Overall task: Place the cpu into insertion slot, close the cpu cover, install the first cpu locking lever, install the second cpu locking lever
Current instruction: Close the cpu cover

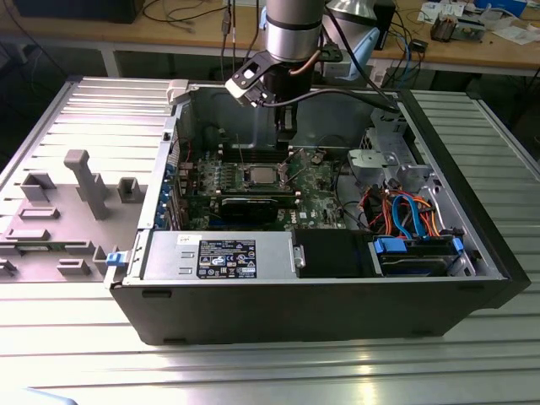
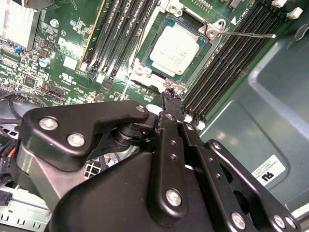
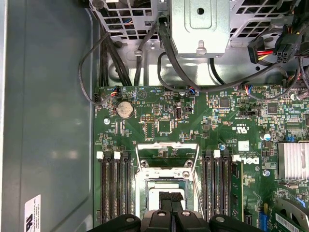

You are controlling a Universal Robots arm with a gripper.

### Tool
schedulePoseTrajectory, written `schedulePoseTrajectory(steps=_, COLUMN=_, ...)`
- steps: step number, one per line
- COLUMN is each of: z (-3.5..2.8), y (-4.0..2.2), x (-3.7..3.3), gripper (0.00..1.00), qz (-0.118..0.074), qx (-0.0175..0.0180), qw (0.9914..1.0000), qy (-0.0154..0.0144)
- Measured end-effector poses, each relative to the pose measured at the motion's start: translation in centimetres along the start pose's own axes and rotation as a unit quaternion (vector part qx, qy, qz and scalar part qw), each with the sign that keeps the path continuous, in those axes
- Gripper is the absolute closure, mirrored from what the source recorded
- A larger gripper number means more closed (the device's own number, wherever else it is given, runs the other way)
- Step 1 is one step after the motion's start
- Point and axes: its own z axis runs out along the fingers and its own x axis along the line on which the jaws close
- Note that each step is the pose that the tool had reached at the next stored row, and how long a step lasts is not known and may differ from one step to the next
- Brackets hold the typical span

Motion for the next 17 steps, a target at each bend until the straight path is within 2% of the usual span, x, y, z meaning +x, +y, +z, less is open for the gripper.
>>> schedulePoseTrajectory(steps=11, z=0.00, y=0.05, x=0.00, gripper=0.89, qz=0.000, qx=0.0000, qw=1.00000, qy=0.0000)
schedulePoseTrajectory(steps=17, z=0.08, y=0.88, x=0.01, gripper=0.89, qz=-0.001, qx=0.0000, qw=1.00000, qy=0.0001)
